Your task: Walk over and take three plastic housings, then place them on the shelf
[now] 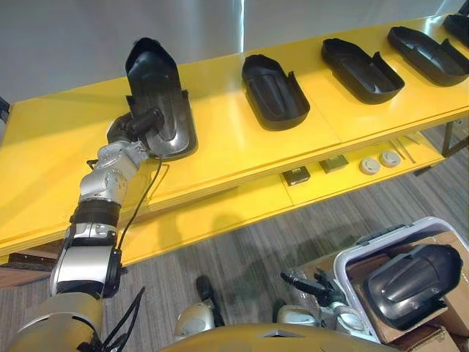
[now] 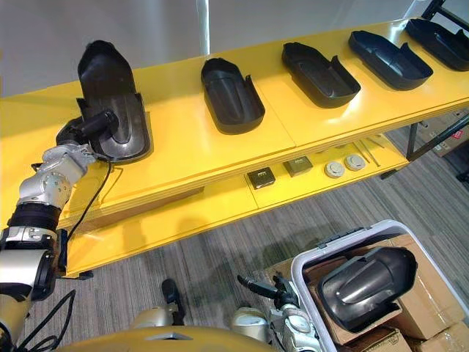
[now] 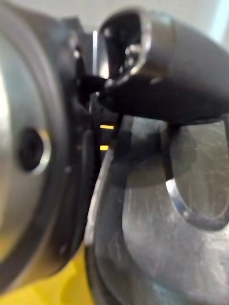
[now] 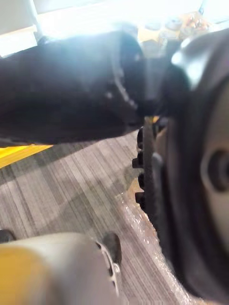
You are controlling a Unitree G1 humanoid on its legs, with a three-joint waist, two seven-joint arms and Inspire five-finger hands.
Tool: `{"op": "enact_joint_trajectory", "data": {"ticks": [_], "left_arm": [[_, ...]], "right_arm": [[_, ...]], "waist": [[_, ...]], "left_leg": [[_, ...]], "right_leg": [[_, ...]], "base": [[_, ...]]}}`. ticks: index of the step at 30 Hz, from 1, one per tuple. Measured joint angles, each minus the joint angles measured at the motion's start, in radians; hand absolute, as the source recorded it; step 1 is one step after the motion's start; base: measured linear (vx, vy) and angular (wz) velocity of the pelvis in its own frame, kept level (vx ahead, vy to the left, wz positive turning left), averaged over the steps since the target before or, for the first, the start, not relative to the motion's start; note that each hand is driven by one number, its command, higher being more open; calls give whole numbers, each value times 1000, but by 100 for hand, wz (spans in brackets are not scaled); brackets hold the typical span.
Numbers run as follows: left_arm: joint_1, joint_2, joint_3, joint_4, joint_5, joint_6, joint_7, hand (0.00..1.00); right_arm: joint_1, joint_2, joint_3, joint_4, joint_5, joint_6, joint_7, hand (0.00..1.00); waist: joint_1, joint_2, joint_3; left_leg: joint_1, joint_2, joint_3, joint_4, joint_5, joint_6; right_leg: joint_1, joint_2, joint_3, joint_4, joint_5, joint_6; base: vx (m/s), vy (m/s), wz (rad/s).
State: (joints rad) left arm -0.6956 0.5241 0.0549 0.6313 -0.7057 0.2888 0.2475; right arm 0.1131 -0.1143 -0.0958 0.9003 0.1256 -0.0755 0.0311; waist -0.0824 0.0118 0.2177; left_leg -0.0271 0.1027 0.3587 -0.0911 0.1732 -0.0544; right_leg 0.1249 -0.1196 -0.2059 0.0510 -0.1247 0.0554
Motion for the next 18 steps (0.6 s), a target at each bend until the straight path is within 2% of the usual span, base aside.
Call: {"op": "enact_joint_trajectory", "data": {"ticks": [6,18], "left_arm": [[-15,0,0,13,-34,-1,34,100],[-64,1,19,45,-32,31,54,100]], "right_arm": [[-1,-9,5,2,0,1,-14,100],[-1,-9,27,9,1,4,-21,100]], "waist": [[-5,11,13],[-8,-3,31]], "left_leg": [[0,0,0,0,0,0],[1,0,0,0,1,1]], "right_leg": [[0,0,0,0,0,0],[-1,0,4,0,0,0]], "base": [[0,0,0],[0,0,0]]}}
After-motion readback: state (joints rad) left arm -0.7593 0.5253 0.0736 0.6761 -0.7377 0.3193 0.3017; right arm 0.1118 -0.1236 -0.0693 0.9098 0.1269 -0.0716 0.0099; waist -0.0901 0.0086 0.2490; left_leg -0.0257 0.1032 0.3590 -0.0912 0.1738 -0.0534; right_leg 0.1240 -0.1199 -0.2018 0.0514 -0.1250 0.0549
